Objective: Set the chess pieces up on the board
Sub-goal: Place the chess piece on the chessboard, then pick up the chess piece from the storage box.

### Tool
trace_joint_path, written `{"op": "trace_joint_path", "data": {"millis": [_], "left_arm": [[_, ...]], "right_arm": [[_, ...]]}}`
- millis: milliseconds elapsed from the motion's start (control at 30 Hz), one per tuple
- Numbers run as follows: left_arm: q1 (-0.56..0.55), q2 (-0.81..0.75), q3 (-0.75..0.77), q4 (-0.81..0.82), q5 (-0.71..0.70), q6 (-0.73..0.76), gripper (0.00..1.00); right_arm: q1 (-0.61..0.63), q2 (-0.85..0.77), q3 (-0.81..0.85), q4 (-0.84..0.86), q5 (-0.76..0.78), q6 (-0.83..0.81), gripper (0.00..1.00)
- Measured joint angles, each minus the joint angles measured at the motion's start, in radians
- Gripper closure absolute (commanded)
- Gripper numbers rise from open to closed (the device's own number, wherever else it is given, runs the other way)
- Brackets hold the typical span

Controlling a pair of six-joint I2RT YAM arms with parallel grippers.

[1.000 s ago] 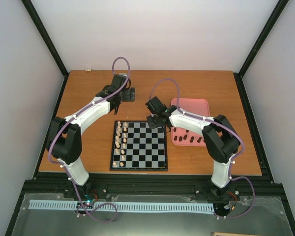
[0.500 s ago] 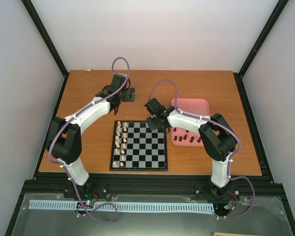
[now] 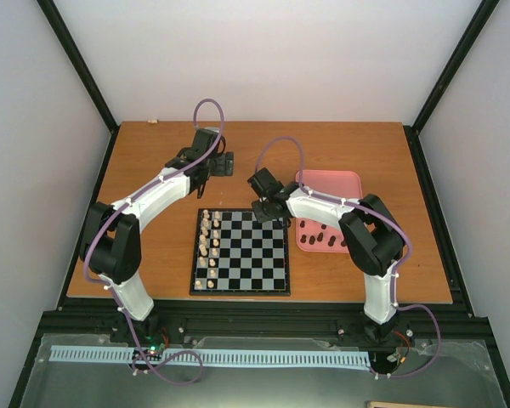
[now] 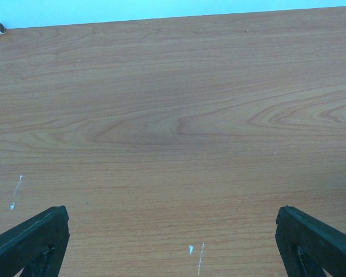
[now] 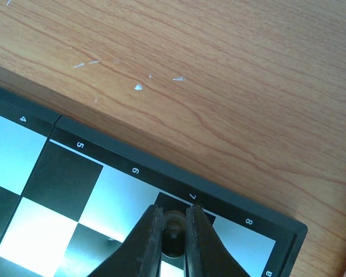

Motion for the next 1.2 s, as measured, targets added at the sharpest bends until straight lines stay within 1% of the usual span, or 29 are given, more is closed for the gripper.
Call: {"op": "trace_joint_path", "data": {"millis": [233, 400, 600, 767, 833, 900, 967, 1200], "left_arm": [[0.000, 0.000, 0.000, 0.000, 0.003, 0.000, 0.00], [0.000, 0.000, 0.000, 0.000, 0.003, 0.000, 0.00], [0.000, 0.000, 0.000, 0.000, 0.006, 0.000, 0.00], [0.000, 0.000, 0.000, 0.000, 0.007, 0.000, 0.00], [0.000, 0.000, 0.000, 0.000, 0.007, 0.000, 0.00], [0.000, 0.000, 0.000, 0.000, 0.008, 0.000, 0.00], [0.000, 0.000, 0.000, 0.000, 0.008, 0.000, 0.00], [0.000, 0.000, 0.000, 0.000, 0.011, 0.000, 0.00]], "right_arm": [[0.001, 0.000, 0.000, -0.001, 0.010, 0.000, 0.89], [0.001, 0.000, 0.000, -0.003, 0.020, 0.000, 0.85], [0.001, 0.000, -0.002, -0.012, 0.019, -0.013, 0.67], [0.001, -0.004, -0.013, -0.004, 0.008, -0.022, 0.60], [0.002, -0.019, -0.027, 0.001, 0.001, -0.024, 0.55], [0.002, -0.047, -0.040, 0.001, -0.004, -0.027, 0.50], [0.003, -0.090, -0.055, 0.002, 0.006, -0.028, 0.48], [-0.021, -0.324, -0.156, 0.000, 0.085, -0.018, 0.48]]}}
